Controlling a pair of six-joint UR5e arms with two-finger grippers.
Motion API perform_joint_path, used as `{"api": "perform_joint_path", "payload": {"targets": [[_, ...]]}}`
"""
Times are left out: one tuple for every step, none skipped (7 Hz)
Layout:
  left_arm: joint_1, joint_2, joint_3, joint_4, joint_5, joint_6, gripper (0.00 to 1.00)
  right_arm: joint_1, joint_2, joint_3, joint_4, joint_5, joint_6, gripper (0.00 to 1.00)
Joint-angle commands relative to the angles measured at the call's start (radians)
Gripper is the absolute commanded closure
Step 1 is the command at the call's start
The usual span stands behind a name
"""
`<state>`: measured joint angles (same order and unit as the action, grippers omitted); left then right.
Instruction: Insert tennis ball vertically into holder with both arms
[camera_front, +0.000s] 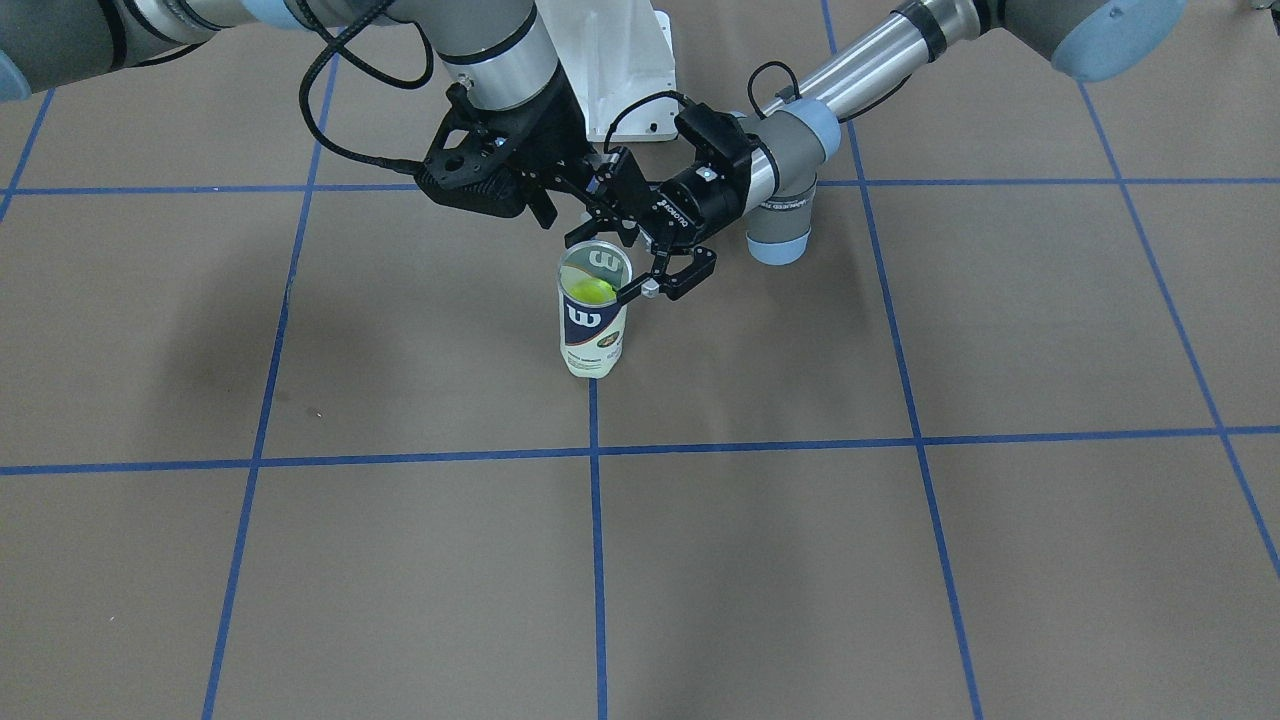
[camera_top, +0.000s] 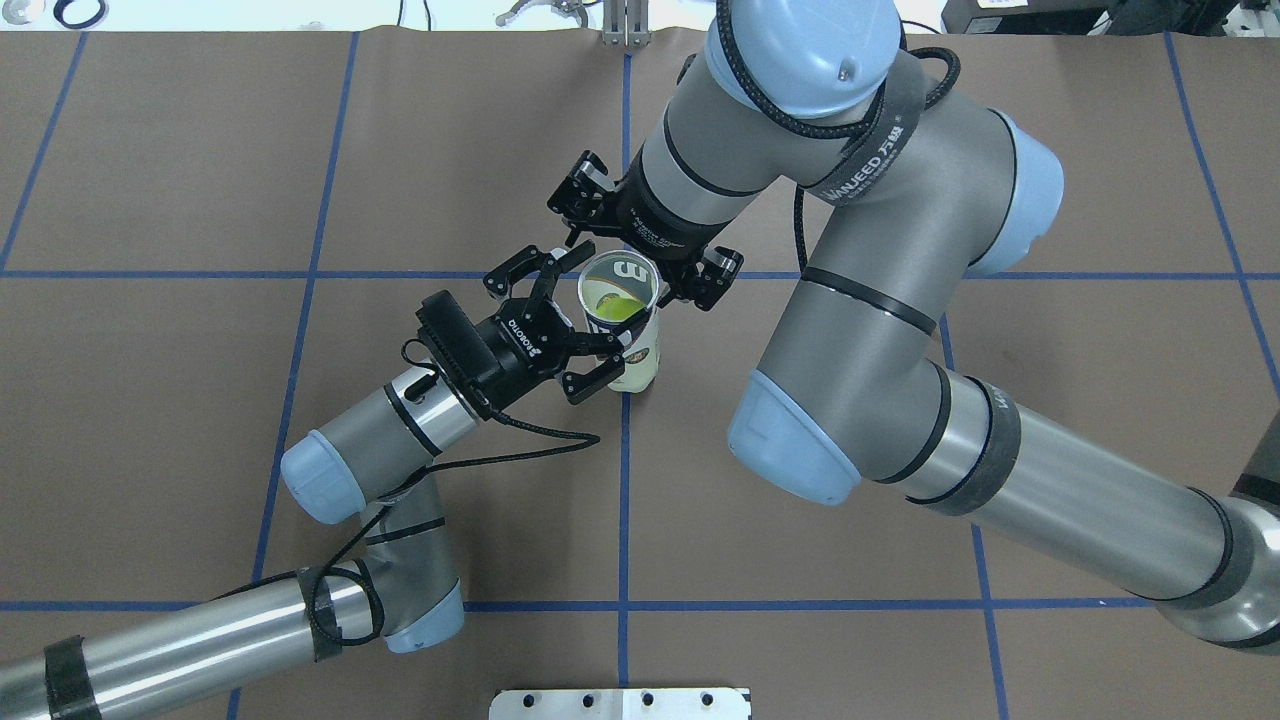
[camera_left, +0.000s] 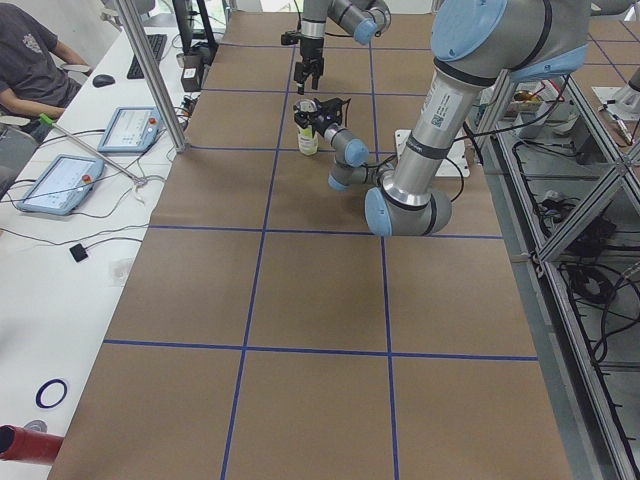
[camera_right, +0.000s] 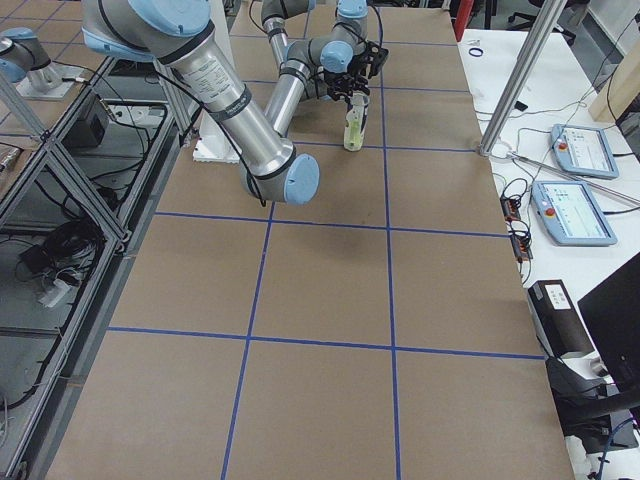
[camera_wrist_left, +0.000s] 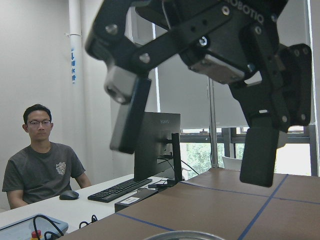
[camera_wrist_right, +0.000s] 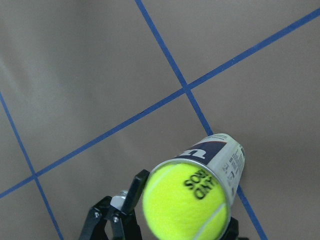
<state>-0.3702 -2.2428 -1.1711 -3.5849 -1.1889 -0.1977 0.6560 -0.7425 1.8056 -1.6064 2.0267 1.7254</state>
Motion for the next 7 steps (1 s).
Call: {"api": "perform_joint_path", "payload": {"targets": [[0.001, 0.002, -0.039, 0.0, 0.0, 0.0, 0.08, 0.007, -0.001, 0.006, -0.001, 0.004, -0.001, 0.01], [0.001, 0.011, -0.06, 0.0, 0.0, -0.002, 0.08, 0.013, -0.003, 0.008, -0.001, 0.009, -0.001, 0.01], [0.001, 0.038, -0.105, 0.003, -0.001, -0.003, 0.04, 0.033, -0.006, 0.011, -0.001, 0.023, -0.003, 0.01], [0.001, 0.081, -0.145, 0.009, -0.003, -0.005, 0.02, 0.08, -0.038, 0.027, -0.001, 0.073, -0.004, 0.01], [-0.001, 0.116, -0.175, 0.011, -0.003, -0.005, 0.02, 0.115, -0.117, 0.093, 0.0, 0.092, -0.033, 0.01], [-0.021, 0.159, -0.202, 0.011, -0.002, -0.008, 0.02, 0.154, -0.199, 0.13, -0.001, 0.104, -0.126, 0.01], [-0.073, 0.179, -0.208, 0.046, 0.0, -0.049, 0.02, 0.212, -0.263, 0.13, -0.001, 0.159, -0.198, 0.01]]}}
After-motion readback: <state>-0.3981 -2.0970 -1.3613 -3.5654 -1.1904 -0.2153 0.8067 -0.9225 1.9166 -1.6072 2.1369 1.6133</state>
